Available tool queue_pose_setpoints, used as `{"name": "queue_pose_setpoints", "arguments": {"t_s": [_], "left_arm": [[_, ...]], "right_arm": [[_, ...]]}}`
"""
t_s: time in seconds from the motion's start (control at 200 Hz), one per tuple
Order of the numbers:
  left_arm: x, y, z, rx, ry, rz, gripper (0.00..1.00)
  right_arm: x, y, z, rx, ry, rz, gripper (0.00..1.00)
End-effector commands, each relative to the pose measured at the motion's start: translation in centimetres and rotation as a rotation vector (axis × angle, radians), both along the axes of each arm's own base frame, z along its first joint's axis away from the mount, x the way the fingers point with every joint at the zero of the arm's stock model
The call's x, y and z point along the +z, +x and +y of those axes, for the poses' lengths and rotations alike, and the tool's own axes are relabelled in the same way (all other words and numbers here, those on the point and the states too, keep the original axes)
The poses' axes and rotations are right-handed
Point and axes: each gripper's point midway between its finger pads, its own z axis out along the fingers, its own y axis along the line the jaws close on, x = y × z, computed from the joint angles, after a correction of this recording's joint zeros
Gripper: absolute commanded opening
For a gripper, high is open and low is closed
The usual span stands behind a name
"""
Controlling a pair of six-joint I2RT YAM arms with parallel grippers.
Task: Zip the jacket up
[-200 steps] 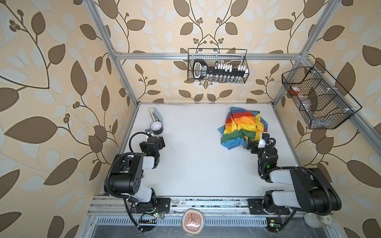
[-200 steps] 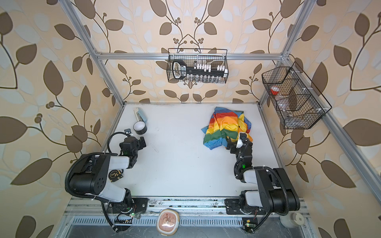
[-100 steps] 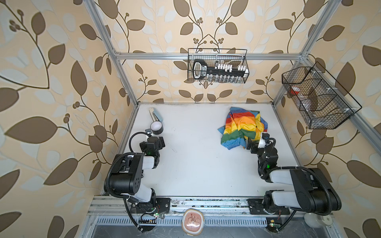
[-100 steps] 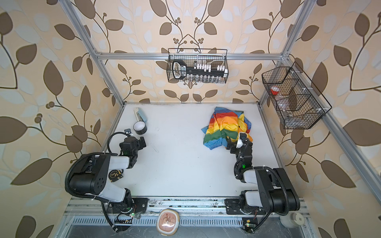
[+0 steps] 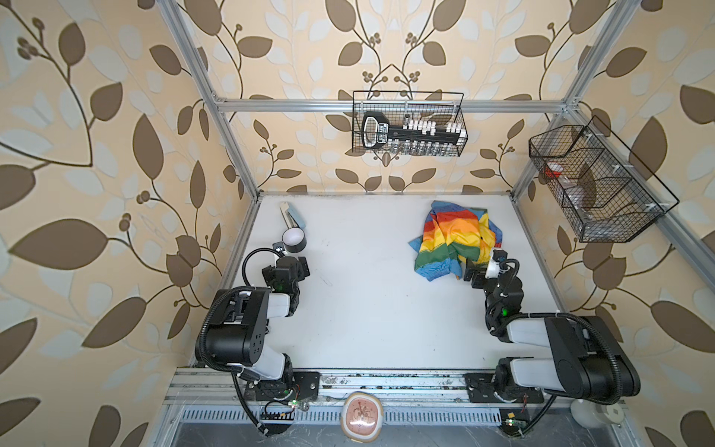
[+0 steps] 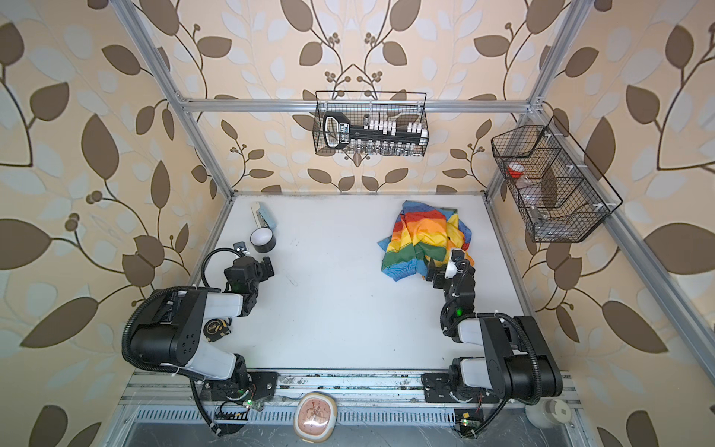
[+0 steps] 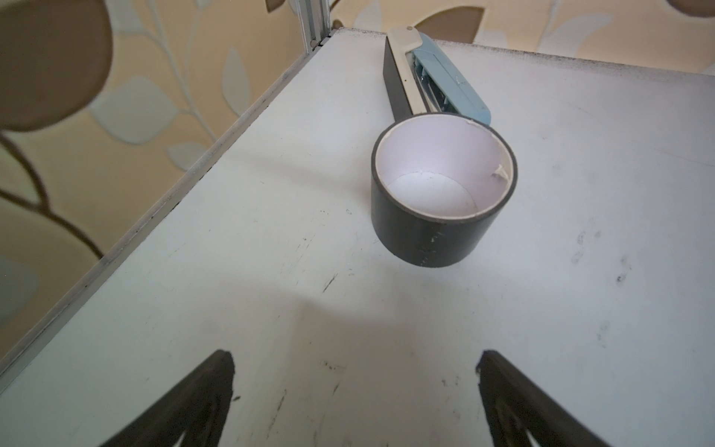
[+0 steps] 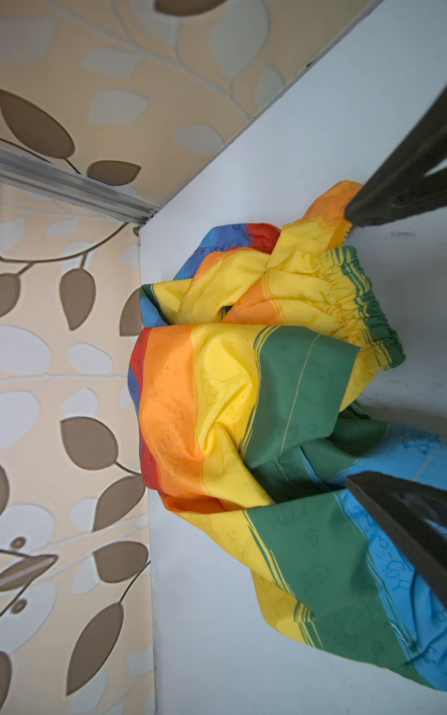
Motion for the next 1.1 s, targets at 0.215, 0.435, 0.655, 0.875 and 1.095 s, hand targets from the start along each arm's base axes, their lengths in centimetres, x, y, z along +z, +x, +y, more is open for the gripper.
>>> {"name": "queue_pose_setpoints", "arguments": {"t_s": [0.215, 0.435, 0.655, 0.875, 1.095], "left_arm": [[1.67, 0.41, -0.02, 0.017, 0.010, -0.064, 0.99], [1.72, 0.41, -0.11, 0.018, 0.019, -0.064, 0.99], [1.78, 0.41, -0.08, 0.019, 0.020, -0.065, 0.99], [1.78, 0.41, -0.08, 0.019, 0.020, -0.065, 0.99], [1.72, 0.40, -0.07, 0.020, 0.020, -0.063, 0.99]], "right_arm": [[0.96, 0.44, 0.18, 0.013, -0.005, -0.032, 1.00], [0.97, 0.42, 0.14, 0.011, -0.004, -0.033, 1.00], [0.97, 0.41, 0.13, 0.010, -0.005, -0.032, 1.00], [1.00, 0.42, 0.18, 0.012, -0.006, -0.033, 1.00], [0.89, 0.41, 0.18, 0.011, -0.005, -0.029, 1.00]]}}
